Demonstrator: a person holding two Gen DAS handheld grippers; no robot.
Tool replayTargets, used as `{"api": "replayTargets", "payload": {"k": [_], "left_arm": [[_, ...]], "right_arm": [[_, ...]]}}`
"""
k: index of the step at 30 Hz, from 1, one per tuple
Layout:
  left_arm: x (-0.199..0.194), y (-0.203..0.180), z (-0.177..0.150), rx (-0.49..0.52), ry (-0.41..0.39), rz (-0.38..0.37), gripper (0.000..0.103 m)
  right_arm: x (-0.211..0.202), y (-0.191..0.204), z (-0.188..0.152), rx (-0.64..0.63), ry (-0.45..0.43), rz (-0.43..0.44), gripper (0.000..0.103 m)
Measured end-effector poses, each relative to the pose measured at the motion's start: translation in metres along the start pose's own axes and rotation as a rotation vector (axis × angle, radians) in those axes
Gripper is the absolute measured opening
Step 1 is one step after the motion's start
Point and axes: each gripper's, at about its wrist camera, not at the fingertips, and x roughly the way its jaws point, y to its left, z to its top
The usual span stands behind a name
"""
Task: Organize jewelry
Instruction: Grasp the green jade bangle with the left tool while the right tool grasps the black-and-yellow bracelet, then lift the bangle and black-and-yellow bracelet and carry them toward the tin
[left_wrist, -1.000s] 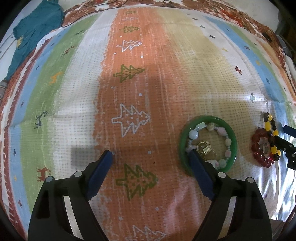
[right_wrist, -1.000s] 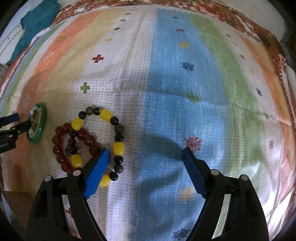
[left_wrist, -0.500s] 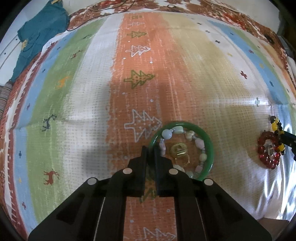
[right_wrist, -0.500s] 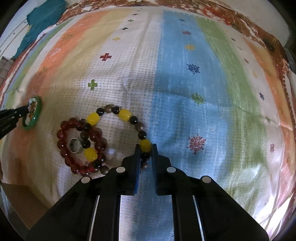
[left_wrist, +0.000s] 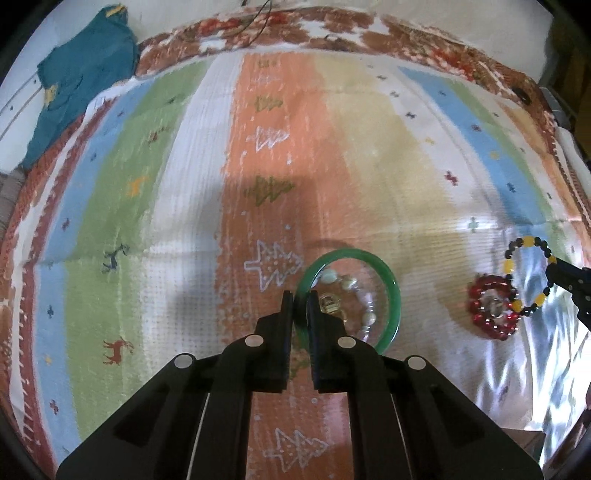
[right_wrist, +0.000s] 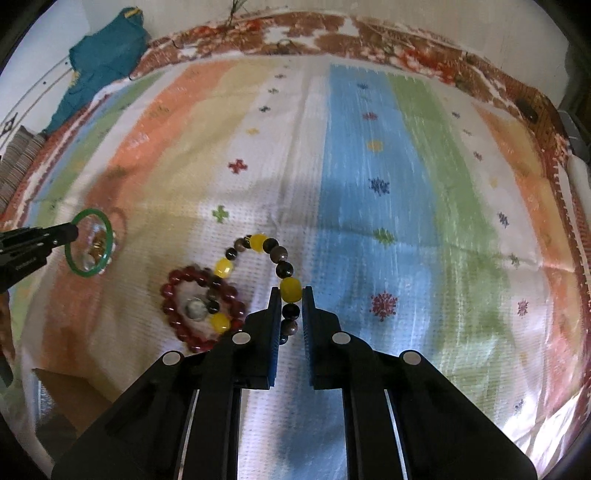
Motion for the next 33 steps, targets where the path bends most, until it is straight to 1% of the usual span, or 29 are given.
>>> {"api": "replayTargets", "payload": {"k": [2, 6, 14, 16, 17, 19, 24, 33], "left_arm": [[-0.008, -0.002, 0.001, 0.008, -0.018, -0.008, 0.007], [-0.019, 0.0, 0.004, -0.009, -0.032, -0.026, 0.007], [-0.04, -0.004, 0.004, -0.002, -0.07, -0.035, 0.007], [-0.044, -0.006, 0.003, 0.003, -0.077, -0.036, 0.007], [-0.046, -0.008, 0.002, 0.008, -0.081, -0.032, 0.007], [-0.05, -0.01, 0.0, 0.021, -0.083, -0.018, 0.007], [-0.06, -0.015, -0.001, 0.034, -0.09, -0.012, 0.007], [-0.079, -0.022, -0.007, 0.05, -0.113, -0.029, 0.008]], "right_arm": [[-0.001, 0.003, 0.003, 0.001, -0.009, 0.0, 0.012], [-0.008, 0.011, 0.005, -0.02, -0.026, -0.013, 0.012], [-0.034, 0.022, 0.009, -0.029, -0.09, 0.007, 0.012], [-0.037, 0.026, 0.009, -0.04, -0.101, -0.006, 0.012], [-0.038, 0.029, 0.007, -0.058, -0.106, -0.024, 0.012], [-0.041, 0.031, 0.006, -0.066, -0.11, -0.029, 0.012], [-0.055, 0.033, 0.004, -0.048, -0.132, -0.016, 0.012], [-0.079, 0.041, -0.001, -0.035, -0.181, 0.005, 0.012]]}}
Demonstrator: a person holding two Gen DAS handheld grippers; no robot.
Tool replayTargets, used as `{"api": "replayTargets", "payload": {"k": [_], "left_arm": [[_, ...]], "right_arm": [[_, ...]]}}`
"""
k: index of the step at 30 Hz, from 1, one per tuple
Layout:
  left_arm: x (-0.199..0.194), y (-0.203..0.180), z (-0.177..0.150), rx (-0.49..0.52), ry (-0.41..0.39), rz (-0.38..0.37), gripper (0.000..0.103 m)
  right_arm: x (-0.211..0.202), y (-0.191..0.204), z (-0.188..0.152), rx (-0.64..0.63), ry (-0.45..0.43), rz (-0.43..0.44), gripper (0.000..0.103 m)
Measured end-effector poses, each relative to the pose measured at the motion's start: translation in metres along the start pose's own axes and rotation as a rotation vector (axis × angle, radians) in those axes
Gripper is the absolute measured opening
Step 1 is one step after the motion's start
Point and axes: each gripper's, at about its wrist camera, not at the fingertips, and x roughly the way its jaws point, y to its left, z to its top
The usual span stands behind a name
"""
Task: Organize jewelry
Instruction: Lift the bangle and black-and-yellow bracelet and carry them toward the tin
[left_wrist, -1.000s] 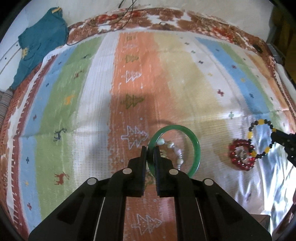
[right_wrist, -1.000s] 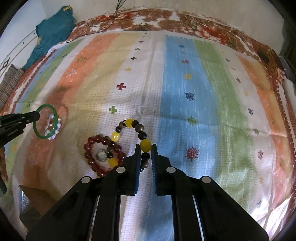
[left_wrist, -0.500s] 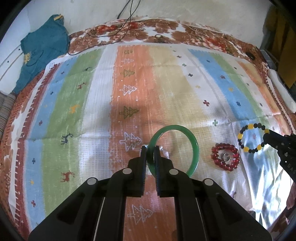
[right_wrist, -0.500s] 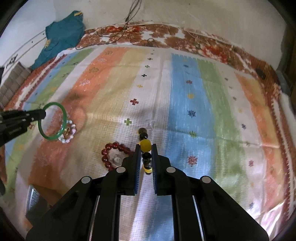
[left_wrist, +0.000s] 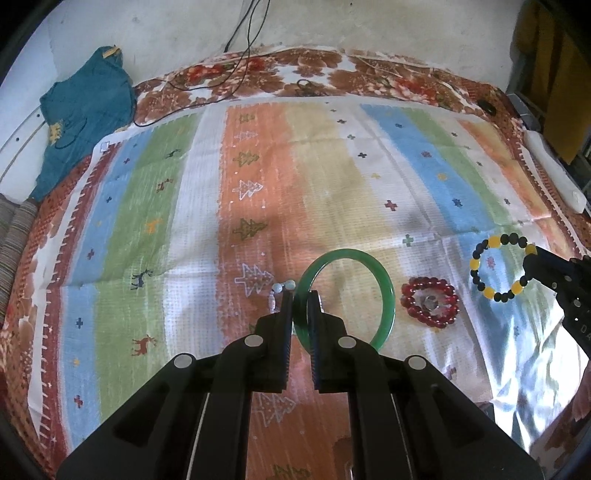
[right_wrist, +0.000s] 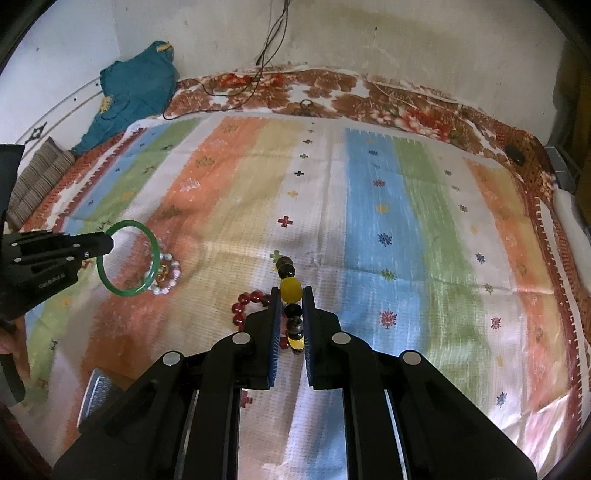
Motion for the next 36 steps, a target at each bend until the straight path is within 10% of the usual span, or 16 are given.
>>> {"api": "replayTargets", "payload": {"k": [36], "left_arm": [[-0.095, -0.031, -0.048, 0.048, -0.107, -0.082, 0.008]], "right_arm": [[-0.088, 0.035, -0.032, -0.023, -0.138, 0.063, 0.012]]}}
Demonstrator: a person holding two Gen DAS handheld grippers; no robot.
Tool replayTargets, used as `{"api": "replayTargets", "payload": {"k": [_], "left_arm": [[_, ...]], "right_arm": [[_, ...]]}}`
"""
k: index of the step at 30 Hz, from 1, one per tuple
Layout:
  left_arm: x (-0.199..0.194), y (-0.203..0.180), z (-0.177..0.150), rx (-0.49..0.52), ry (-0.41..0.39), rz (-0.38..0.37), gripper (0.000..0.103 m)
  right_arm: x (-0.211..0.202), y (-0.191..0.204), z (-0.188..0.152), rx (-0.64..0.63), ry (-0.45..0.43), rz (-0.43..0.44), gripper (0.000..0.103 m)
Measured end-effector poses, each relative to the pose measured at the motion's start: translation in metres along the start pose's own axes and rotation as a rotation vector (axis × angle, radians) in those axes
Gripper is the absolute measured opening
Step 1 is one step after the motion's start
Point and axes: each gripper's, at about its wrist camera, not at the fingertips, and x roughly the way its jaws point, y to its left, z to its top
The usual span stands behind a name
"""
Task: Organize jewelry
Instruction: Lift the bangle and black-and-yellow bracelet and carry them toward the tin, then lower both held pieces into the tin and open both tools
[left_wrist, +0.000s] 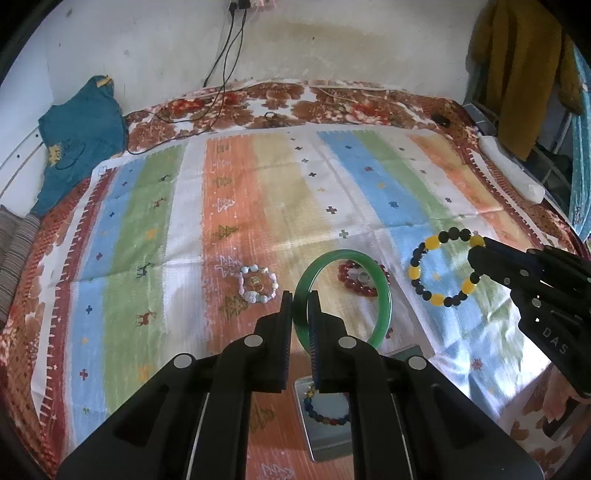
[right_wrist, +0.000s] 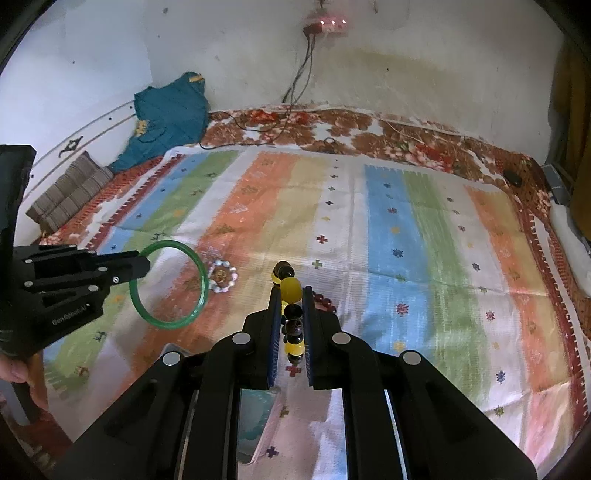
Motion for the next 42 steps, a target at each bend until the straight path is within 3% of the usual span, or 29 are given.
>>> {"api": "replayTargets", "payload": {"k": [20, 42], "left_arm": [[-0.045, -0.019, -0.03, 0.027, -0.066, -0.022, 0.008], [-0.065, -0.025, -0.051, 0.032, -0.081, -0.044, 0.008]], "right_arm": [[-0.038, 0.023, -0.024, -0.025, -0.043, 0.045, 0.012], [-0.061, 0.033, -0.051, -0.024, -0.042, 0.092, 0.012]]}}
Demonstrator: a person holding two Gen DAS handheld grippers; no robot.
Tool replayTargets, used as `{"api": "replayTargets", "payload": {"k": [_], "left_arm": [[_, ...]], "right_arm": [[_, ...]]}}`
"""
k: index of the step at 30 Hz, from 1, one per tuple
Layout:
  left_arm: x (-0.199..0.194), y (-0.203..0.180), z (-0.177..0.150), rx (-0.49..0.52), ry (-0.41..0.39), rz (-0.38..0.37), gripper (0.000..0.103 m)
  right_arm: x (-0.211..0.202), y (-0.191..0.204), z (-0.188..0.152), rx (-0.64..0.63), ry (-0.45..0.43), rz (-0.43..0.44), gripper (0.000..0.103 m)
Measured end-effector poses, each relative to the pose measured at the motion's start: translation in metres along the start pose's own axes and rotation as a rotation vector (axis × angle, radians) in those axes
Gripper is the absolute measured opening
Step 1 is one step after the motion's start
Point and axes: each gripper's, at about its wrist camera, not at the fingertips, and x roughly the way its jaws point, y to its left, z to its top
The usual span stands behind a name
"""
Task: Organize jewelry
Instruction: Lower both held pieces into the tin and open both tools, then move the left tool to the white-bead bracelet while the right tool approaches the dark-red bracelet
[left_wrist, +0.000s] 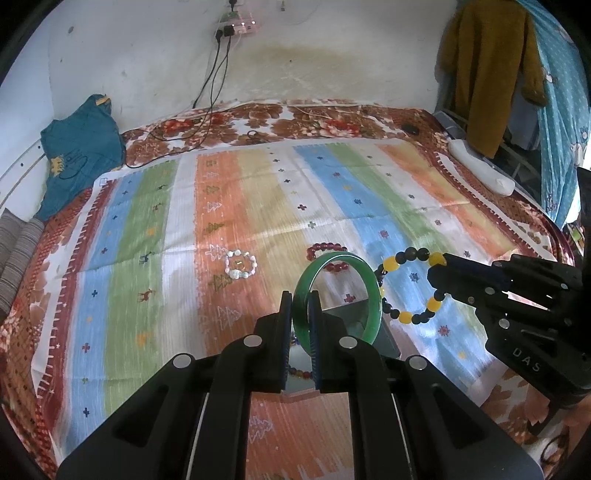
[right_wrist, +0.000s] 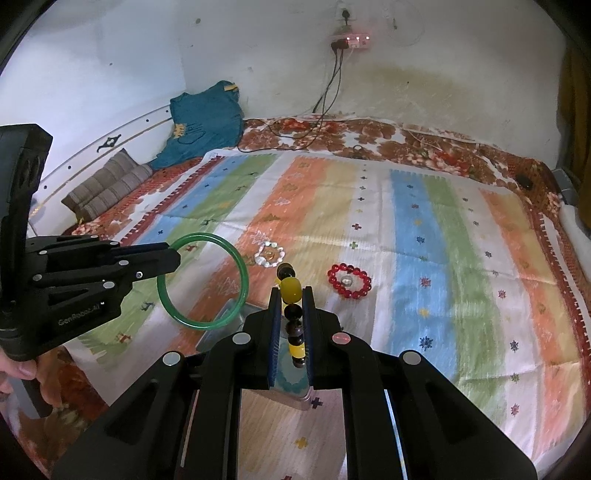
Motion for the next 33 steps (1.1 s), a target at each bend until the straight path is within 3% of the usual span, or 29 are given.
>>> {"api": "replayTargets", "payload": {"k": [9, 11, 12, 23, 31, 33], "left_arm": [[0.002, -0.003, -0.007, 0.005, 0.028, -0.002, 0.01], [0.006, 0.001, -0.005, -0.019, 0.043, -0.018, 0.019], [0.007, 0.004, -0.004, -0.025, 0.042, -0.005, 0.021], [0.02, 0.042, 0.007, -0.121, 0.057, 0.062, 0.032], [0.04, 0.05, 0.018, -0.13, 0.082, 0.101, 0.05], [0.044, 0.051, 0.019, -0.126, 0.091, 0.107, 0.05]], "right_arm": [[0.006, 0.004, -0.005, 0.003, 0.029, 0.023, 0.013], [0.012, 0.001, -0.006, 0.01, 0.064, 0.024, 0.019], [0.014, -0.001, -0.007, 0.015, 0.072, 0.012, 0.029], [0.028, -0.027, 0.001, 0.089, 0.107, -0.039, 0.041], [0.046, -0.032, 0.011, 0.079, 0.132, -0.084, 0.054], [0.052, -0.035, 0.013, 0.08, 0.141, -0.096, 0.055]]}}
